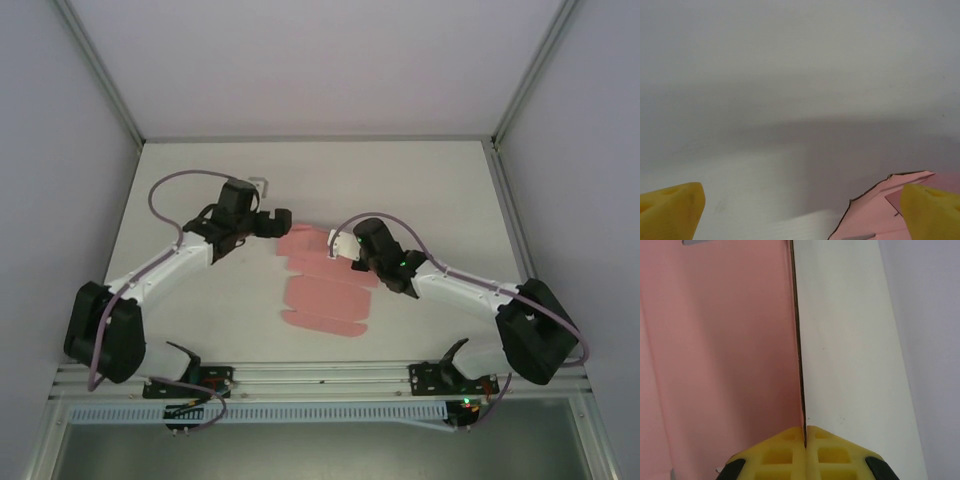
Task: Assemble paper box
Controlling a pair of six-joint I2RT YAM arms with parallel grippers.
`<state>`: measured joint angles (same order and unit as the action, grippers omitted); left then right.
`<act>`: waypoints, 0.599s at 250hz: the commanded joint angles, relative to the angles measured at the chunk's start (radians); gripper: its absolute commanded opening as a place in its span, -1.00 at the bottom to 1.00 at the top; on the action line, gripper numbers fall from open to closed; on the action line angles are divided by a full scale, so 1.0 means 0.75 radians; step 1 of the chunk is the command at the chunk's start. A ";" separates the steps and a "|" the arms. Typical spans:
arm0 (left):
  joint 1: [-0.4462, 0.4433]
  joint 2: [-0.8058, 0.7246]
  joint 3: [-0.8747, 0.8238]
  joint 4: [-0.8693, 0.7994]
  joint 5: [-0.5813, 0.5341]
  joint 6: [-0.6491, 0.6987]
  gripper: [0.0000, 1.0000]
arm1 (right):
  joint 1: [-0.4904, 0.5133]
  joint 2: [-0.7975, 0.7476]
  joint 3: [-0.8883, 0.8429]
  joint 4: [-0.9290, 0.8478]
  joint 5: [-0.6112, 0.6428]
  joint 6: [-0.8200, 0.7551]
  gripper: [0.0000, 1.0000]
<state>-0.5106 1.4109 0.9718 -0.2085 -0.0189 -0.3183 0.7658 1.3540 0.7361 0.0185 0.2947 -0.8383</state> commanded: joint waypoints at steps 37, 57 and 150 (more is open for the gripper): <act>-0.036 0.088 0.011 0.110 0.154 0.186 1.00 | 0.004 -0.016 0.025 0.014 -0.033 0.029 -1.00; -0.052 0.122 0.011 0.129 0.163 0.205 0.99 | 0.003 -0.015 0.029 0.019 -0.052 0.046 -1.00; -0.228 0.207 0.053 0.184 -0.083 0.261 0.99 | 0.003 -0.070 0.019 0.018 -0.147 0.111 -1.00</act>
<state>-0.6254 1.5391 0.9810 -0.1249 0.0212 -0.1520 0.7635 1.3445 0.7361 0.0036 0.2611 -0.8024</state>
